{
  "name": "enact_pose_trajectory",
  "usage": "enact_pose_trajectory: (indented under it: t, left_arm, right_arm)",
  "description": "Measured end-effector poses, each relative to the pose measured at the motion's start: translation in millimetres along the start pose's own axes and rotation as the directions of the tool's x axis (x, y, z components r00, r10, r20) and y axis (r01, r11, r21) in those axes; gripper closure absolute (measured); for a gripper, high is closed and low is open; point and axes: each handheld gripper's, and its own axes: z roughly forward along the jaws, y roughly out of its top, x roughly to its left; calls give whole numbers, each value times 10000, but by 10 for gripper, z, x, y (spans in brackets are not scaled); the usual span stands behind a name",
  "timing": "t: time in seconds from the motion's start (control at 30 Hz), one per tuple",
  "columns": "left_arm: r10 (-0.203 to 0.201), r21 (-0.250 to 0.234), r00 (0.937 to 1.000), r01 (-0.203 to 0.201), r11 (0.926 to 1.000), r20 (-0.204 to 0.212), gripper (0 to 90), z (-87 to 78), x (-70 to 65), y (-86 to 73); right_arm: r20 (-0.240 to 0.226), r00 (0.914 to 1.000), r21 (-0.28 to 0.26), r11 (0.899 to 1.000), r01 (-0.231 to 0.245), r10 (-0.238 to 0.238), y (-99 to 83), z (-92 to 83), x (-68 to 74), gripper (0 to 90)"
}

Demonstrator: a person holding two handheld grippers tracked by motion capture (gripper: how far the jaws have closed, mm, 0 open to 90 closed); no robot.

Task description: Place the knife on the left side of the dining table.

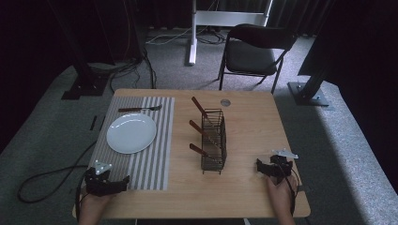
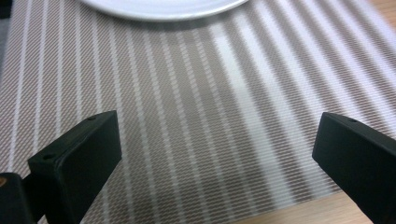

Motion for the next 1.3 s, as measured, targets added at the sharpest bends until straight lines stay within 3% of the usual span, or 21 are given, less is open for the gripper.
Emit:
enact_pose_trajectory:
  t: [0.3, 0.57, 0.87, 1.3]
  left_arm:
    - [332, -117, 9982, -326, 9994, 492, 15, 18, -158, 174]
    - [761, -458, 9915, -716, 9964, 1059, 15, -1, -339, 432]
    - [1351, -832, 9768, -1226, 9890, 1663, 15, -5, -527, 748]
    - [2019, -1281, 9554, -1773, 9758, 2157, 15, 39, -841, 1157]
  right_arm:
    - [1, 10000, -1, 10000, -10, 10, 0, 0, 1, 119]
    - [-1, 10000, 0, 10000, -7, 7, 0, 0, 0, 119]
    - [-1, 10000, -2, 10000, -12, 12, 0, 0, 1, 119]
    - [-2, 10000, -10, 10000, 17, -17, -1, 1, -2, 119]
